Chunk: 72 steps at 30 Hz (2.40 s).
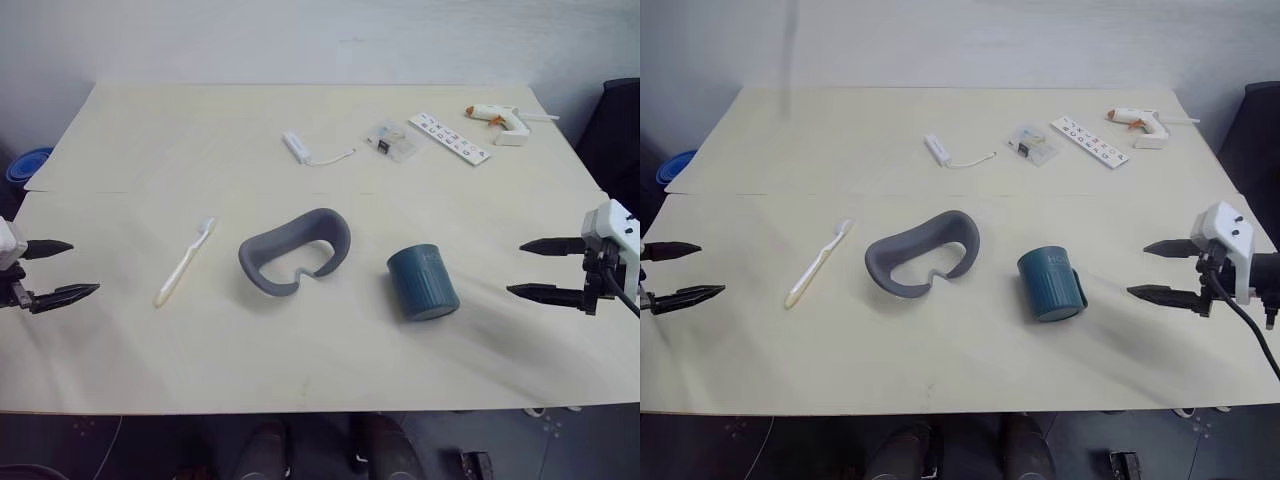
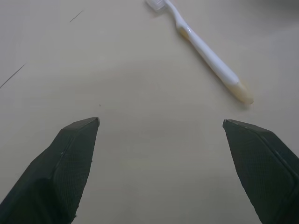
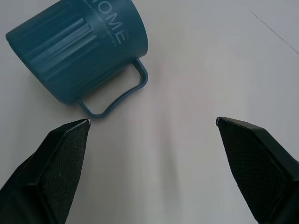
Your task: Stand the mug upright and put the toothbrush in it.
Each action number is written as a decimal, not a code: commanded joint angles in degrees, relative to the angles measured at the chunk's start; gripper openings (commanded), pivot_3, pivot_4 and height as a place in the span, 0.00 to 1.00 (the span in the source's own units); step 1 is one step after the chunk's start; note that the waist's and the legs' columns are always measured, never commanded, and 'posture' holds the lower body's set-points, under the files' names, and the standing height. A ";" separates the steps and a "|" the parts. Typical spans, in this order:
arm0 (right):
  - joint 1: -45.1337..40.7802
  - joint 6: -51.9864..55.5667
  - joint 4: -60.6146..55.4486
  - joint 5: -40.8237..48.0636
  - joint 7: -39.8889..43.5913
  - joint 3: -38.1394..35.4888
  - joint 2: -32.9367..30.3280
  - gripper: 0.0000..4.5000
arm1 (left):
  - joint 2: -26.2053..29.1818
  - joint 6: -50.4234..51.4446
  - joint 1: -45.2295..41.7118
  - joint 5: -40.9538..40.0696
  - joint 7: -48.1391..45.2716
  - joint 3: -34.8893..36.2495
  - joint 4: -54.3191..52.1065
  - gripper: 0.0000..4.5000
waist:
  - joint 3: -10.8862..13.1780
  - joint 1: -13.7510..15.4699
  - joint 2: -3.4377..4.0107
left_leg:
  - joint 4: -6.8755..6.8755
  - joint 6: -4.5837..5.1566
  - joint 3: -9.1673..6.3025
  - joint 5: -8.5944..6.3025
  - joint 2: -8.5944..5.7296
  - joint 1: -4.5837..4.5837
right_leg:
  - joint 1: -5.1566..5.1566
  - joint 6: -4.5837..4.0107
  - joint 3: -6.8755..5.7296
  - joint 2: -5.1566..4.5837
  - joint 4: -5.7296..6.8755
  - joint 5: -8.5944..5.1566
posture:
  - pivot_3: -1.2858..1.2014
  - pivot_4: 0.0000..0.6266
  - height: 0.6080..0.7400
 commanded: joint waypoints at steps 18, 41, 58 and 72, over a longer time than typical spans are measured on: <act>5.02 4.48 -7.04 2.87 -4.56 -4.41 -1.06 1.00 | -0.96 0.86 -4.28 1.27 3.07 -3.36 -1.02 1.00 | 0.00 0.15 0.00 | 0.04 0.00 0.10 -0.01 0.00 0.00 | 0.00 0.01 -0.01 -0.01 0.03 0.01 | 0.52 0.24 1.00; -1.94 21.42 -36.21 20.39 -8.39 -2.88 -1.37 1.00 | -16.20 -3.04 -38.76 1.19 -19.51 -36.97 -20.20 1.00 | 0.00 1.20 -0.01 | 0.95 0.14 -0.16 -0.36 -0.14 -0.28 | 0.11 0.12 -0.03 0.22 0.08 0.06 | 0.52 0.24 1.00; 11.57 25.75 -47.61 26.84 -18.57 -14.42 1.81 1.00 | -17.19 -7.62 -53.33 -11.22 -19.51 -47.07 -4.94 1.00 | 0.00 1.48 -0.03 | 1.01 0.22 -0.21 -0.39 -0.17 -0.32 | 0.10 0.17 -0.02 0.21 0.04 0.08 | 0.52 0.24 1.00; 7.09 21.98 -43.51 25.92 -17.98 -7.78 2.41 1.00 | -6.96 -22.69 -47.95 -8.65 -19.51 -63.11 -17.32 1.00 | 0.00 1.79 -0.02 | 1.04 0.23 -0.20 -0.40 0.02 -0.27 | 0.18 0.18 0.06 0.22 0.02 0.08 | 0.52 0.24 1.00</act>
